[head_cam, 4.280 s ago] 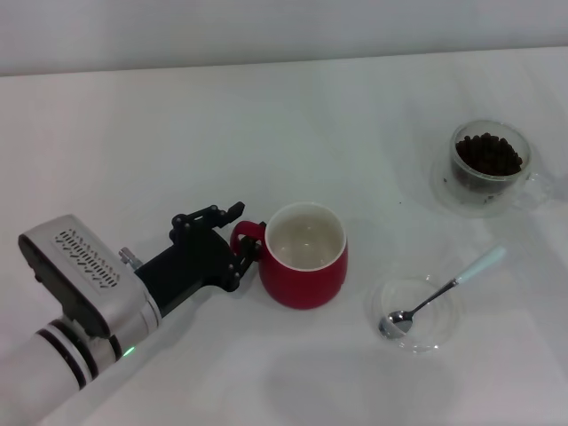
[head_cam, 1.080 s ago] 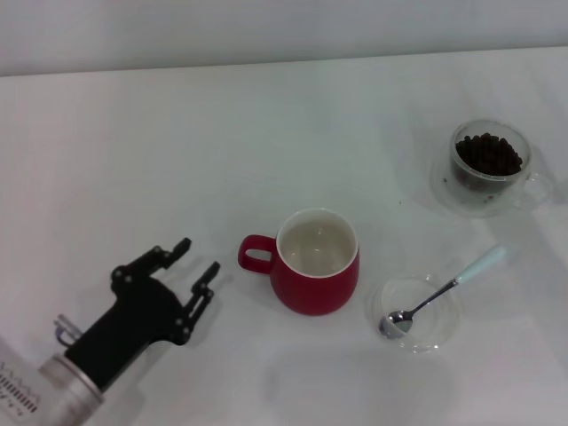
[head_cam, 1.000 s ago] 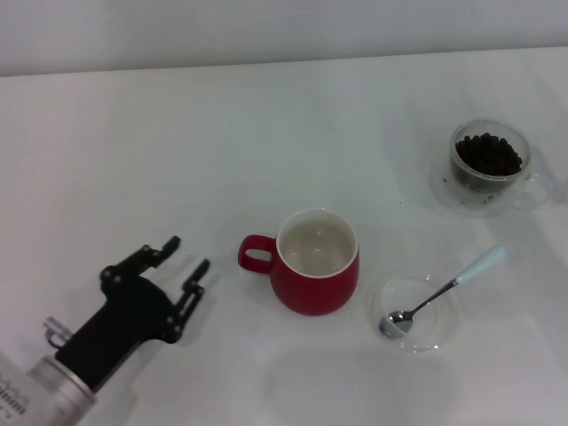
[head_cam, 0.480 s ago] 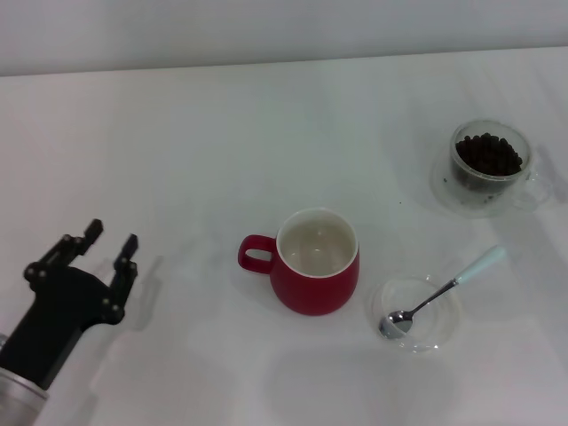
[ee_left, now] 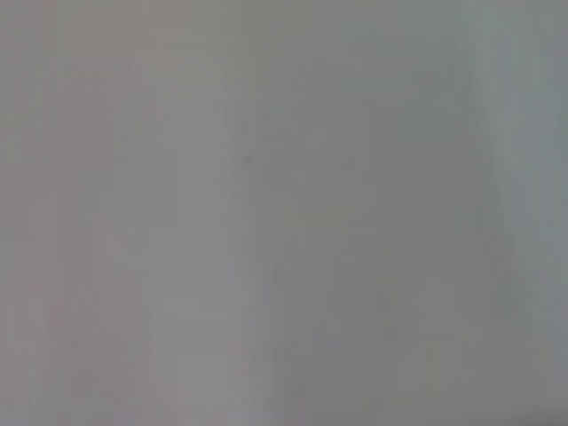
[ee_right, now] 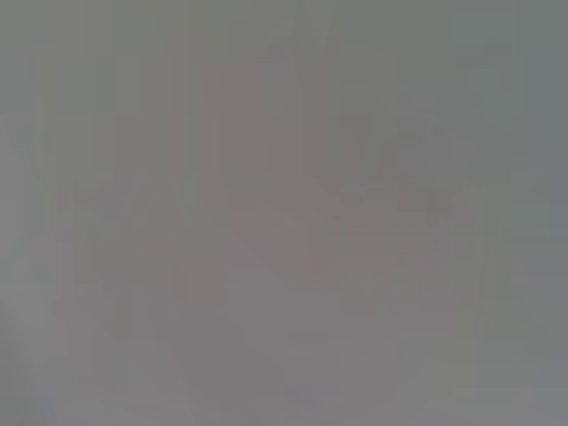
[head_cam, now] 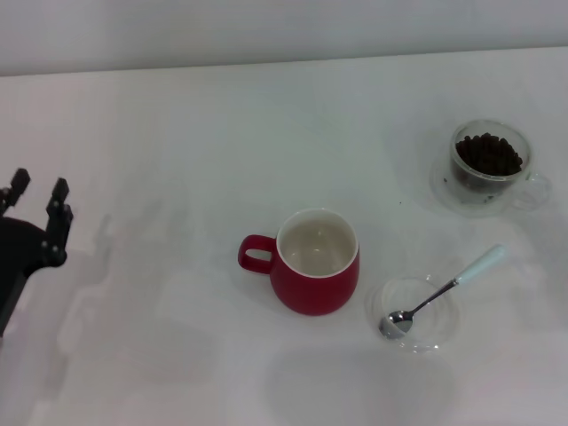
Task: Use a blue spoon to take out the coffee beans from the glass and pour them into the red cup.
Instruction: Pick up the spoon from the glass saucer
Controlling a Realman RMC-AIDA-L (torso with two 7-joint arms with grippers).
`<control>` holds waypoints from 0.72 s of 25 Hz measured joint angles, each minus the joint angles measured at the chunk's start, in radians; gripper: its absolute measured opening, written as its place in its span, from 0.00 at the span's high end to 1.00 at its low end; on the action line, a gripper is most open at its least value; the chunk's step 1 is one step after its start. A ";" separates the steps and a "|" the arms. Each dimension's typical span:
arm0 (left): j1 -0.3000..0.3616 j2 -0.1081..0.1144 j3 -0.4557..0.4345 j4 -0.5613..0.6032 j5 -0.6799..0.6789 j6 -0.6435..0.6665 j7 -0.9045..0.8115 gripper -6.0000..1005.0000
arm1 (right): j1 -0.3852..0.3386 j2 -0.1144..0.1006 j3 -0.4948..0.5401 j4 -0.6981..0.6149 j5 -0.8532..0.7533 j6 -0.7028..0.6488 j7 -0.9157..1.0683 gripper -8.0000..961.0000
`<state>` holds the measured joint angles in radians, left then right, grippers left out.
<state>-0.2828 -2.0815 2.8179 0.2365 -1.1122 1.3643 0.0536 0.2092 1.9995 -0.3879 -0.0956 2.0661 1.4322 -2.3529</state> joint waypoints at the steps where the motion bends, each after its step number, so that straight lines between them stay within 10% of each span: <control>1: -0.010 0.000 0.000 -0.008 -0.009 0.000 0.000 0.58 | -0.011 -0.002 0.001 -0.011 0.000 -0.001 0.053 0.10; 18: -0.102 0.002 -0.050 -0.082 -0.103 0.027 0.009 0.58 | -0.066 -0.123 -0.054 -0.045 -0.299 -0.087 0.800 0.10</control>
<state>-0.3852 -2.0800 2.7679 0.1547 -1.2147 1.3911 0.0622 0.1434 1.8768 -0.4418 -0.1403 1.7670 1.3456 -1.5529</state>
